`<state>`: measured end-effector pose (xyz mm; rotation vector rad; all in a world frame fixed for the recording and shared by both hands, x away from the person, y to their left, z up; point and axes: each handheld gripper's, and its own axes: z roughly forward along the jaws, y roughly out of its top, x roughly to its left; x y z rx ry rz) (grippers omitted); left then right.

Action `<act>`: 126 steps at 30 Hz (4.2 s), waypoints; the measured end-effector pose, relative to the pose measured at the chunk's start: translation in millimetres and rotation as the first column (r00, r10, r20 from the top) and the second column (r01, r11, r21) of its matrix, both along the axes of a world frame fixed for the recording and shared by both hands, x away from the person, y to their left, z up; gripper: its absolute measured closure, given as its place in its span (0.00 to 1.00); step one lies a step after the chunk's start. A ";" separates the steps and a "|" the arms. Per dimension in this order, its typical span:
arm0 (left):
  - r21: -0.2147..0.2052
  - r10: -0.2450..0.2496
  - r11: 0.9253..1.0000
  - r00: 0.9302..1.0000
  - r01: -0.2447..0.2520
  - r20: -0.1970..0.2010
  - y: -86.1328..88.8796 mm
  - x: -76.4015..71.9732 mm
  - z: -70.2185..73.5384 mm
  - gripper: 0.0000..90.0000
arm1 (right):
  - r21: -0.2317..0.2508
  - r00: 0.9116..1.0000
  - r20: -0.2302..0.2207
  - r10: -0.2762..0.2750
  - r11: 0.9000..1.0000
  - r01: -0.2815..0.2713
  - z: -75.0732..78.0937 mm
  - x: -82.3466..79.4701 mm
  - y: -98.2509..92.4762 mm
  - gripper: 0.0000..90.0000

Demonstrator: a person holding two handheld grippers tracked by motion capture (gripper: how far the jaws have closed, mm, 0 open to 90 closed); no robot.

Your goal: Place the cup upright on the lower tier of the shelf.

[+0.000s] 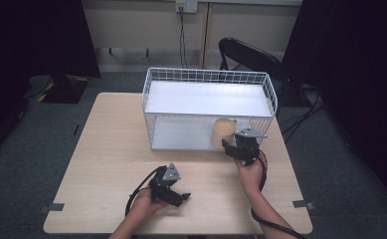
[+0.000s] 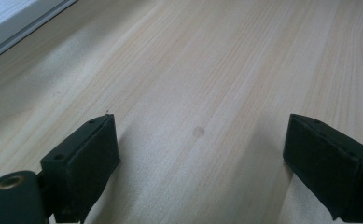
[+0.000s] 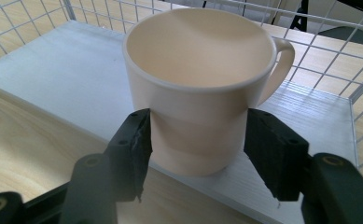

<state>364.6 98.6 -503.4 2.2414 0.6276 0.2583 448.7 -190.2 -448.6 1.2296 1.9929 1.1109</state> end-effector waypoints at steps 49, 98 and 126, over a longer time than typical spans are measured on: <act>-0.001 0.000 1.000 1.000 0.000 0.000 0.0 0.0 0.0 0.11 | 0.060 0.998 -0.033 0.052 0.997 -0.050 11.4 -4.4 -9.5 0.17; 0.000 -0.001 1.000 1.000 0.001 -0.002 -0.2 0.2 -0.1 0.10 | 0.063 0.976 -0.056 0.209 0.977 -0.206 10.6 -41.4 -24.7 0.16; 0.000 0.000 1.000 1.000 0.000 -0.001 -0.3 0.2 -0.1 0.10 | 0.042 0.969 -0.087 0.230 0.973 -0.228 -5.0 -65.8 -52.7 0.16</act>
